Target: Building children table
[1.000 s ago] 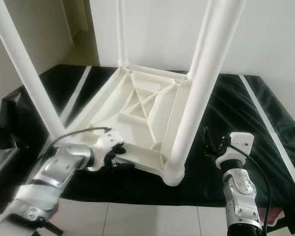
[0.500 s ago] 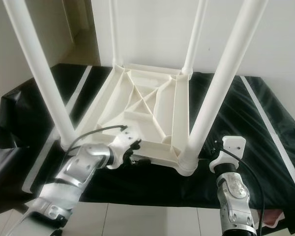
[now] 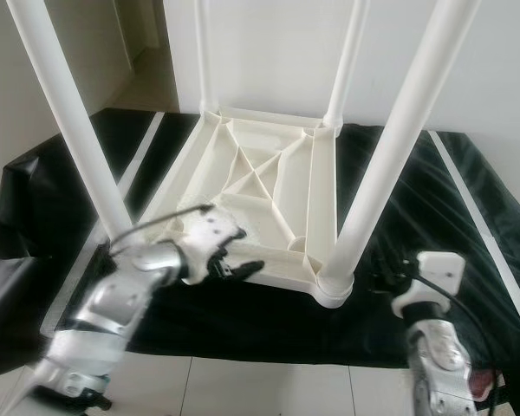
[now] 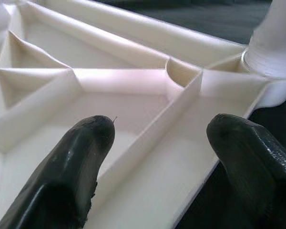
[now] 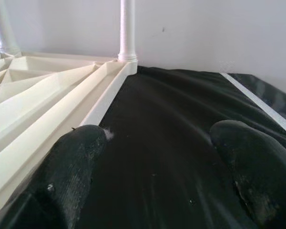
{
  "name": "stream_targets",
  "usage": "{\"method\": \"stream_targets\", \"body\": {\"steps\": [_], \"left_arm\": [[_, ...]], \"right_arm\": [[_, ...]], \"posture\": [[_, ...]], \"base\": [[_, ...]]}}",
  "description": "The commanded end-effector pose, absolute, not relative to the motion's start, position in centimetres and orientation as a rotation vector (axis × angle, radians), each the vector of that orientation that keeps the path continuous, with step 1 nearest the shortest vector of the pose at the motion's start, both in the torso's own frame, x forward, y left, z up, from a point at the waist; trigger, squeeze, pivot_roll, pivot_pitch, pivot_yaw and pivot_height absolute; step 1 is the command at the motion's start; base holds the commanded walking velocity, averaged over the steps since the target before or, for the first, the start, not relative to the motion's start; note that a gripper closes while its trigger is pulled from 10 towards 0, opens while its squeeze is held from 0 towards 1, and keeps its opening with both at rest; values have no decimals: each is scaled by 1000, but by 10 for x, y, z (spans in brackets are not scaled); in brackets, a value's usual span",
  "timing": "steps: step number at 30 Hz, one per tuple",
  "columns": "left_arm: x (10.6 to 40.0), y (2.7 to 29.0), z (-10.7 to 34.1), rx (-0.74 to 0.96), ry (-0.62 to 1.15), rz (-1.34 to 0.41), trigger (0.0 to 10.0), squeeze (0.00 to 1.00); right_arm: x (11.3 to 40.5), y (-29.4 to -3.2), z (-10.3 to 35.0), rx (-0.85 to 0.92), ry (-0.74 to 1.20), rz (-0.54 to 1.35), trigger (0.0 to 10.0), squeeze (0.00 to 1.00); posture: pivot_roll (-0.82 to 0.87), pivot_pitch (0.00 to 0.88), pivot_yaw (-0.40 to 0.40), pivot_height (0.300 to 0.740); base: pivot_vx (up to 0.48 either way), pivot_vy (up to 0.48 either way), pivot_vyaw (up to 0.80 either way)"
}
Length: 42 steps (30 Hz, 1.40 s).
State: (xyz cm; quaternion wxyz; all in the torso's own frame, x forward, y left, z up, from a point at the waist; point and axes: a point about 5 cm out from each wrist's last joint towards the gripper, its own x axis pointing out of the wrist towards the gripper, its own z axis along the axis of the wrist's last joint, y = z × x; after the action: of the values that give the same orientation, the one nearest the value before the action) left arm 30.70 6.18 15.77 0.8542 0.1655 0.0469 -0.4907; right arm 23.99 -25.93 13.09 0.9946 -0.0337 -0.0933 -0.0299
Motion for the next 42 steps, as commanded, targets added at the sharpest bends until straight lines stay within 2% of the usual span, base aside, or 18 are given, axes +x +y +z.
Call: {"method": "stream_targets", "body": {"steps": [1, 2, 5, 14, 21, 27, 31, 39, 42], "left_arm": [[301, 63, 160, 325, 71, -1081, 10000, 0], [293, 69, 164, 302, 27, -1123, 10000, 0], [289, 71, 164, 299, 16, -1141, 10000, 0], [297, 75, 160, 239, 52, -1069, 10000, 0], [288, 73, 156, 241, 87, -1137, 10000, 0], [285, 65, 155, 243, 86, -1147, 10000, 0], [281, 58, 149, 245, 153, -1162, 10000, 0], [291, 48, 155, 234, 97, -1072, 10000, 0], [285, 43, 155, 236, 80, -1079, 10000, 0]], "right_arm": [[234, -263, 130, -71, -151, -13, 10000, 0], [224, -268, 129, -90, -104, 70, 10000, 0], [216, -271, 130, -95, -67, 138, 10000, 0], [200, -276, 137, -167, 67, 384, 10000, 0], [196, -260, 133, -170, 161, 588, 10000, 0], [211, -244, 136, -138, 119, 634, 10000, 0], [228, -234, 140, -108, 64, 624, 10000, 0], [252, -221, 142, -63, -7, 603, 10000, 0], [257, -221, 143, -57, -17, 591, 10000, 0]], "posture": [[-36, 0, -8, 740], [-37, 0, -8, 740], [-35, 0, -8, 740], [-32, 0, -8, 740], [-23, 0, -13, 740], [-15, 0, -20, 740], [-10, 0, -24, 740], [0, 0, -31, 740], [6, 0, -28, 740]], "base": [[0, 0, 0], [0, 0, 0], [0, 0, 0], [0, 0, 0], [0, 0, 0], [0, 0, 0], [0, 0, 0], [0, 0, 0], [0, 0, 0]]}}
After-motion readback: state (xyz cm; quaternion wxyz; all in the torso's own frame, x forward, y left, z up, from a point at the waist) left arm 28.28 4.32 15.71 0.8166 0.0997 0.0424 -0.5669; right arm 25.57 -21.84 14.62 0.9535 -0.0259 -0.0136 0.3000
